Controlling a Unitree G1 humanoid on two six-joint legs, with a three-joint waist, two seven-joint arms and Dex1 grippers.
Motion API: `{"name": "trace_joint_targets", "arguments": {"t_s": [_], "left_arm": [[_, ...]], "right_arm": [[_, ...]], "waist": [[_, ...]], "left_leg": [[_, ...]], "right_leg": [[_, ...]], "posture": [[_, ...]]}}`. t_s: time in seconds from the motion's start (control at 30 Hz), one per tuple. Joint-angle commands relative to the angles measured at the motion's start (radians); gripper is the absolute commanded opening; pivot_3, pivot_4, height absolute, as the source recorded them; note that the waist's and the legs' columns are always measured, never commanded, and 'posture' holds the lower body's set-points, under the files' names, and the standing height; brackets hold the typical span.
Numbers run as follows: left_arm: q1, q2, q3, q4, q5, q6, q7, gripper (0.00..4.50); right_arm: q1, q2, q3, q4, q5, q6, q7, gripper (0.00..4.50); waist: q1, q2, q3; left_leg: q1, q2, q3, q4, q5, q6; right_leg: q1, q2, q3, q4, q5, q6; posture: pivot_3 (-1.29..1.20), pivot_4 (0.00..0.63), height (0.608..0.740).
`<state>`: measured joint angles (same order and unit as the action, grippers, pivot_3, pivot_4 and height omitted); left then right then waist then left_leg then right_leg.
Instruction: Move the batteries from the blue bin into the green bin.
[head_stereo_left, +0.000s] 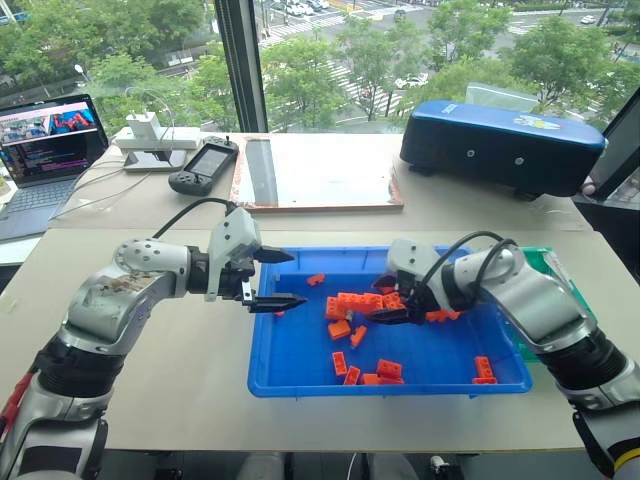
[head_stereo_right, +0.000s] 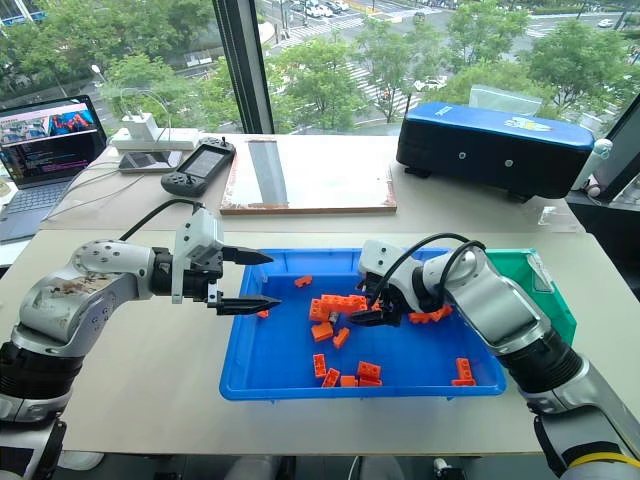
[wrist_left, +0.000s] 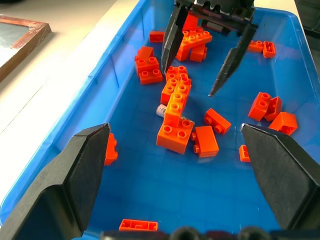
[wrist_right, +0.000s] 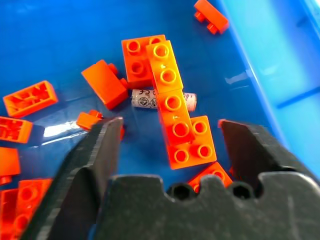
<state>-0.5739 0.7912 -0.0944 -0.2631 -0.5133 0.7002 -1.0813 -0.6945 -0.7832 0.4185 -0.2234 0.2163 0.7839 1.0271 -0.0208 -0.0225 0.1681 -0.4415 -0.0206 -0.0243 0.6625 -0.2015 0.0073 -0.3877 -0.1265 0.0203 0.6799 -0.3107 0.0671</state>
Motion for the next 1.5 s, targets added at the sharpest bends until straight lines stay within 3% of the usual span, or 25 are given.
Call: {"name": "trace_joint_targets", "arguments": {"t_s": [0.03,0.07,0.5,0.67,1.23,1.33,1.5], "left_arm": [[0.000,0.012,0.033,-0.034,-0.011,-0.002,0.003,4.50],[0.000,0.012,0.033,-0.035,-0.011,-0.002,0.004,4.50],[0.014,0.008,0.029,-0.053,-0.012,-0.007,0.006,4.50],[0.014,0.007,0.028,-0.054,-0.013,-0.006,0.005,4.50],[0.009,-0.001,0.018,-0.034,-0.002,-0.021,0.000,4.50],[0.010,-0.002,0.018,-0.034,-0.002,-0.021,-0.001,4.50],[0.007,-0.007,0.014,-0.031,0.000,-0.025,-0.001,4.50]], "right_arm": [[-0.019,0.006,-0.014,-0.011,-0.017,-0.032,0.011,2.17],[-0.019,0.009,-0.015,-0.009,-0.021,-0.035,0.010,1.69],[-0.028,0.023,-0.059,-0.028,-0.004,0.007,0.011,1.69],[-0.011,0.028,-0.043,-0.033,-0.012,0.018,0.010,0.36],[-0.093,0.006,-0.123,-0.076,0.045,0.113,0.014,0.36],[-0.122,-0.033,-0.180,-0.102,0.087,0.161,0.033,0.36],[-0.090,-0.198,-0.240,-0.095,0.076,0.164,0.059,0.36]], "waist": [[0.000,0.000,0.000],[0.000,0.000,0.000],[0.000,0.000,0.000],[0.001,0.000,0.000],[0.000,0.000,0.000],[0.001,0.000,0.000],[0.009,0.000,0.000]], "left_leg": [[0.000,0.000,0.000,0.000,0.000,0.000],[0.000,0.000,0.000,0.000,0.000,0.000],[0.000,0.000,0.000,0.000,0.000,0.000],[0.000,0.000,0.000,0.000,0.000,0.000],[0.000,0.000,0.000,0.000,0.000,0.000],[0.000,0.000,0.000,0.000,0.000,0.000],[0.000,0.000,0.000,0.000,0.000,0.000]], "right_leg": [[0.000,0.000,0.000,0.000,0.000,0.000],[0.000,0.000,0.000,0.000,0.000,0.000],[0.000,0.000,0.000,0.000,0.000,0.000],[0.000,0.000,0.000,0.000,0.000,0.000],[0.000,0.000,0.000,0.000,0.000,0.000],[0.000,0.000,0.000,0.000,0.000,0.000],[0.001,0.000,-0.001,-0.001,0.000,0.000]], "posture": [[0.00,0.150,0.732],[0.00,0.150,0.732],[0.00,0.150,0.732],[0.00,0.150,0.732],[0.00,0.150,0.732],[0.00,0.150,0.732],[0.00,0.150,0.732]]}}
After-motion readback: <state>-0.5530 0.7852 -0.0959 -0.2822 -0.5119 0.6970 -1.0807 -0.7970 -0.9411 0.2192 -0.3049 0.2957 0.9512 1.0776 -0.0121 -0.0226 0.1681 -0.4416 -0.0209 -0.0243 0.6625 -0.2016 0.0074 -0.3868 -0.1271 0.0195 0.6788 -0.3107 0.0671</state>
